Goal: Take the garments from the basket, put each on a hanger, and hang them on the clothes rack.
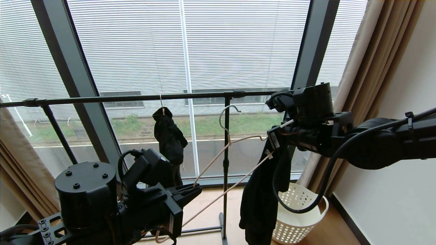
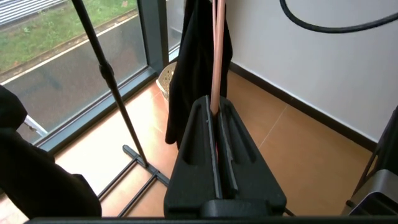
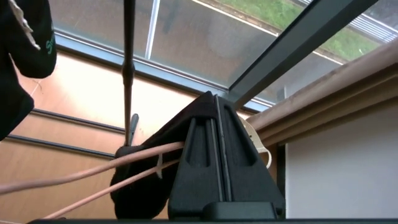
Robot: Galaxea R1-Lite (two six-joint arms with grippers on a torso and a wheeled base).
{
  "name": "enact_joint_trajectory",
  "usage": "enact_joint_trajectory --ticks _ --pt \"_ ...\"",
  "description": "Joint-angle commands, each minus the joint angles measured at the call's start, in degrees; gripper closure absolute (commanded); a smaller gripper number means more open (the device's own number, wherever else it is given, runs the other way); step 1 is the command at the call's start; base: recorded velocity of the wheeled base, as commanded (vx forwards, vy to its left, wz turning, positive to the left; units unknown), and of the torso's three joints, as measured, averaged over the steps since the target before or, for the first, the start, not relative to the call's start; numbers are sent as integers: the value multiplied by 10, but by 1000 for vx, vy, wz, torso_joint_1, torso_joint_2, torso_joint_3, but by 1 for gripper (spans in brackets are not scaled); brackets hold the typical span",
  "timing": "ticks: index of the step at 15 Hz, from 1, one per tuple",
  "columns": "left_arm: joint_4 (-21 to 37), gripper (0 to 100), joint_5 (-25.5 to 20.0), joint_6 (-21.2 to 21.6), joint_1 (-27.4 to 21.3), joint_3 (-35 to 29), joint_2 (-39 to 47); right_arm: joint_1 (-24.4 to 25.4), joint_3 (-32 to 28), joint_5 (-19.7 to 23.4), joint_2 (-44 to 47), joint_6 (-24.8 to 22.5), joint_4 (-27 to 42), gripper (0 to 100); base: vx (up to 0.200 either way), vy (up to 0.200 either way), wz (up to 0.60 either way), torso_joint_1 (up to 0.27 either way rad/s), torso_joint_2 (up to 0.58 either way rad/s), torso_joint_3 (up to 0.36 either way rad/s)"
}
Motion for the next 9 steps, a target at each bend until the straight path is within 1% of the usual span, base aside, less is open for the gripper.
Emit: enact_joint_trajectory --ticks 1,4,7,9 --pt "-1 100 0 0 0 -3 11 16 14 0 -18 0 0 100 0 0 0 0 0 0" --pt "-5 100 0 0 -1 -2 11 41 27 0 -32 0 -1 100 0 0 0 0 0 0" --pt "-6 100 0 0 -1 -1 18 90 49 -12 -61 1 -1 100 0 0 0 0 0 0" --pt "-6 100 -1 0 -3 1 19 117 53 -14 -74 4 -1 100 0 0 0 0 0 0"
